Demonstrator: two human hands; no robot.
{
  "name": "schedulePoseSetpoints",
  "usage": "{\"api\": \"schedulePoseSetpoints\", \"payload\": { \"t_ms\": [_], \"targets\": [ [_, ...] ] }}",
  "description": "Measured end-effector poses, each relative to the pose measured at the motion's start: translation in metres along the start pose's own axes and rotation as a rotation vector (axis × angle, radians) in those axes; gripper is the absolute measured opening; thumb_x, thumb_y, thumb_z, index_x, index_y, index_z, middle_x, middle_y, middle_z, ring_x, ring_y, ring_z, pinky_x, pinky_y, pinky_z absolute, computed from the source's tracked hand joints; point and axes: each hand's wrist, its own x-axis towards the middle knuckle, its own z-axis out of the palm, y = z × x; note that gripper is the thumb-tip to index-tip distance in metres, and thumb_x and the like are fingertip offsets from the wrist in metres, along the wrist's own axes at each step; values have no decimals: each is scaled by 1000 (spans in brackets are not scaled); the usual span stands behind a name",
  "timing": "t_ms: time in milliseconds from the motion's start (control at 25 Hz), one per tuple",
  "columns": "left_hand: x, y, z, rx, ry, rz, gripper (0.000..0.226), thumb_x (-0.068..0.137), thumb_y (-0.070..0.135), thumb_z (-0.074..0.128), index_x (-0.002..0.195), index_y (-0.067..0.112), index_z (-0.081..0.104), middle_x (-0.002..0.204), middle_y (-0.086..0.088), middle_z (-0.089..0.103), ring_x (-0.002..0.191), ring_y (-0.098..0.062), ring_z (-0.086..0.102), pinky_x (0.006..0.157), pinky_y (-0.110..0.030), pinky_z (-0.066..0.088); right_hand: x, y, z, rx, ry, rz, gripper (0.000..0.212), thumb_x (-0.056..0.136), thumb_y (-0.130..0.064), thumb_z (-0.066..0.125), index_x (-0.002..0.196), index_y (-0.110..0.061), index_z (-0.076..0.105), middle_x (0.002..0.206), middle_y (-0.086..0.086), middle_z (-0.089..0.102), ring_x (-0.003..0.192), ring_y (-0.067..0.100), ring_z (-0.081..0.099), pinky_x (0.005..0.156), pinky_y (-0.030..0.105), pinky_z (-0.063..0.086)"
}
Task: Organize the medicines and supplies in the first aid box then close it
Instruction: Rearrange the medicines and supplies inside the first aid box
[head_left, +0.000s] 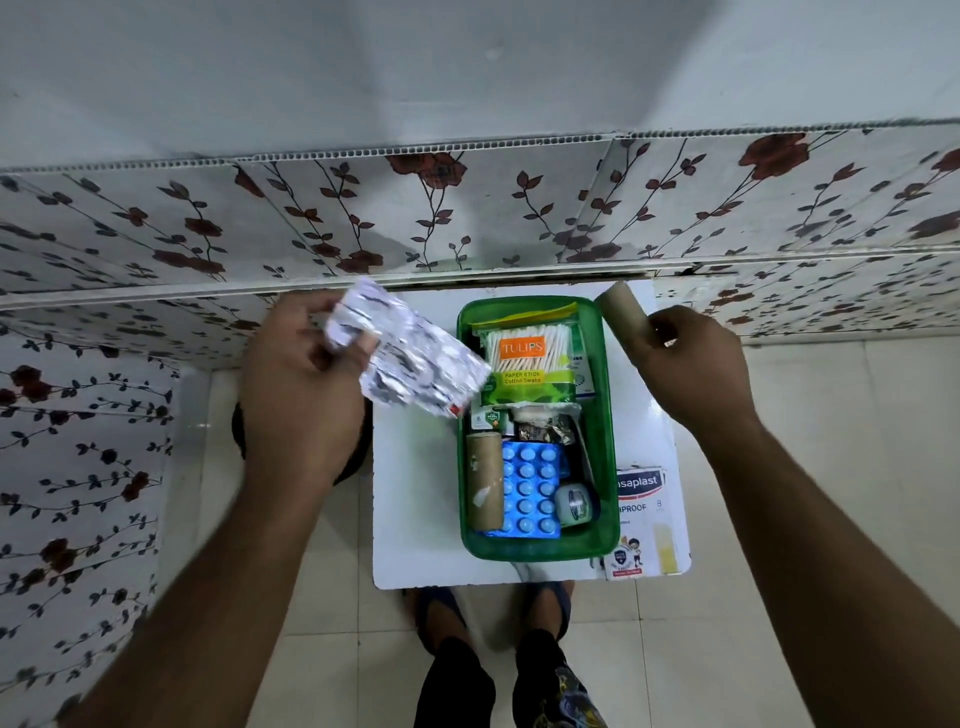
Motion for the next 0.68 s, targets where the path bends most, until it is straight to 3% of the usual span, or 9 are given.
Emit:
{"api": "schedulePoseSetpoints", "payload": {
  "t_ms": [120,240,320,400,560,680],
  "targets": [
    [-38,23,25,115,-383,90,36,84,12,72,111,34,65,82,8,67,70,-12,67,61,-23,53,-25,10,-10,98,32,86,31,84,-44,56,94,-18,71,90,-4,73,85,20,65,69,28,43],
    [-60,13,64,355,-569,215,41,86,9,69,120,31,64,97,9,62,66,-2,53,61,-14,40,-42,15,-19,184,52,110,26,83,-33,60,99,-18,71,95,-5,73,88,18,64,73,28,43],
    [-66,5,81,472,-602,293,46,85,2,64,123,28,61,107,3,59,73,-1,56,67,-23,45,-48,18,-24,208,60,104,26,83,-31,60,101,-17,71,96,-3,72,89,18,64,75,28,44],
    [-69,-1,89,574,-588,384,47,84,-1,59,124,22,58,109,-3,60,84,-16,64,72,-34,52,-52,21,-28,218,64,108,27,83,-31,60,103,-17,71,97,-3,72,90,18,64,75,28,44],
    [-78,-4,92,747,-433,572,39,84,5,66,118,15,53,94,-10,62,77,-30,64,55,-32,40,-56,24,-34,241,71,110,26,84,-32,60,103,-17,71,96,-5,72,88,17,64,72,27,42],
    [-81,-11,97,796,-399,598,38,78,12,75,114,11,62,97,-12,61,82,-29,62,59,-36,48,-61,23,-36,250,68,108,27,85,-33,61,105,-18,70,96,-5,71,87,16,63,71,26,41]
  ]
}}
